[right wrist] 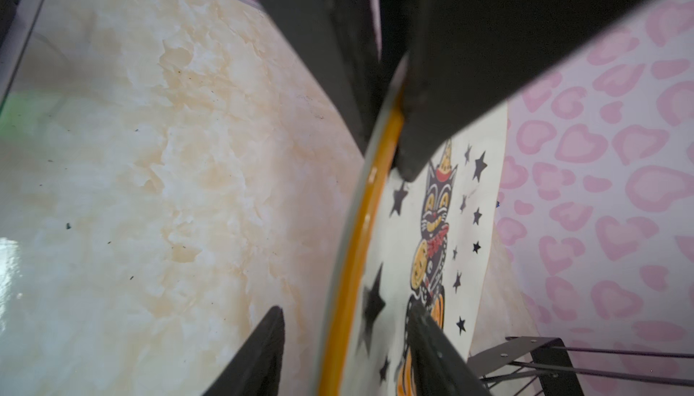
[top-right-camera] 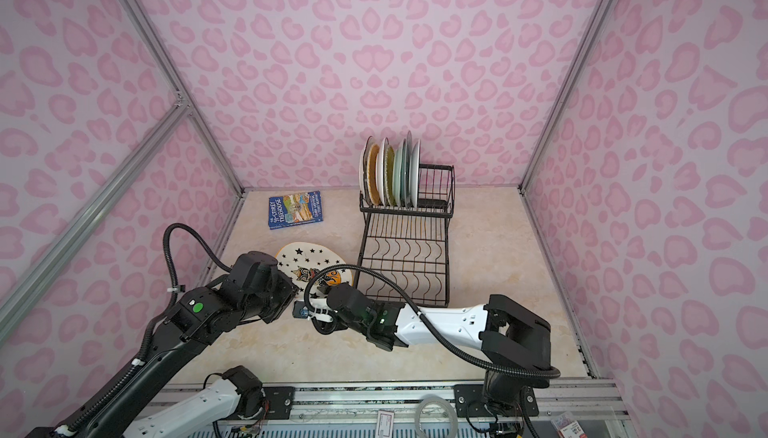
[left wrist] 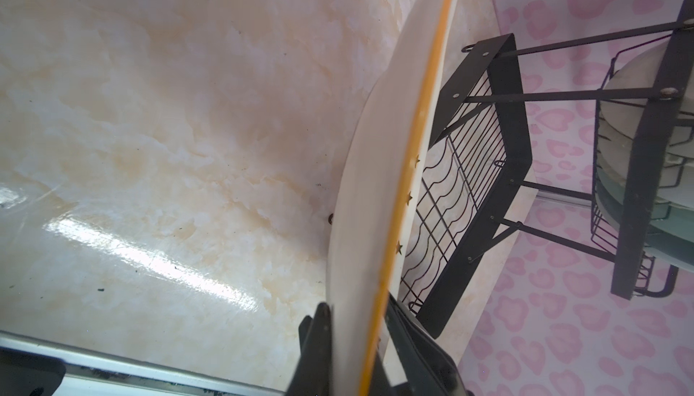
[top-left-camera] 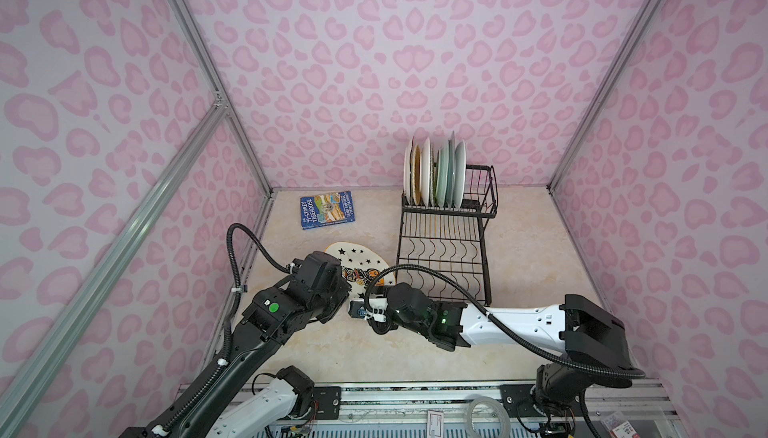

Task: Load the plates into the dish rack
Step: 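Grasp the star-and-cat plate's rim with the right gripper while the left releases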

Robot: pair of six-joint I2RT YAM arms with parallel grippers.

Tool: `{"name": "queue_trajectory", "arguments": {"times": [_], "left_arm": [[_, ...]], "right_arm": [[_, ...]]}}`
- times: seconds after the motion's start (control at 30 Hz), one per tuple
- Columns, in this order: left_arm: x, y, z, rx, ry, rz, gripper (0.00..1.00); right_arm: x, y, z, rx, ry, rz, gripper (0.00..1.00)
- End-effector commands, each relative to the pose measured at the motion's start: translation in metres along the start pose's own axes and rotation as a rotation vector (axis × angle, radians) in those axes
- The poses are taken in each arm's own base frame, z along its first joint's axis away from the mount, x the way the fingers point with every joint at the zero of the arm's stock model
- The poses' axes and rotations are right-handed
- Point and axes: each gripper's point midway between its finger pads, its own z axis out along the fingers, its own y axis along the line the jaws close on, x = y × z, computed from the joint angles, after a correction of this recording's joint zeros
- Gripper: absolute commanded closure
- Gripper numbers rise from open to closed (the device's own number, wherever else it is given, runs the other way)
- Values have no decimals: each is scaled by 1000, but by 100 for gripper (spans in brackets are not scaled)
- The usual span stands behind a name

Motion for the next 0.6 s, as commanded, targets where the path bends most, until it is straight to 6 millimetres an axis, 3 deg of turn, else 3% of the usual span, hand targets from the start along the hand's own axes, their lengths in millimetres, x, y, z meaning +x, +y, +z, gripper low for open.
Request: {"name": "queue_trajectory", "arguments": {"times": [0.0,0.27,0.43,0.5,0.57], "left_arm": [[-9,-23,-9,89,-41,-30,97],[1,-37,-17,106,-16,8,97],[1,-33,-20,110,-19,1,95],[1,-34,-22,129,-17,0,87],[1,-36,-25,151,-16,6,71]], "right_arm": [[-6,-11,4,65,-12,43,54],[-14,-17,-2,127,-38,89,100],[-21,-23,-5,158,-33,69,100],[-21,-24,-6,159,-22,66,100],[-21,-29,-9,183,-11,72,100]]}}
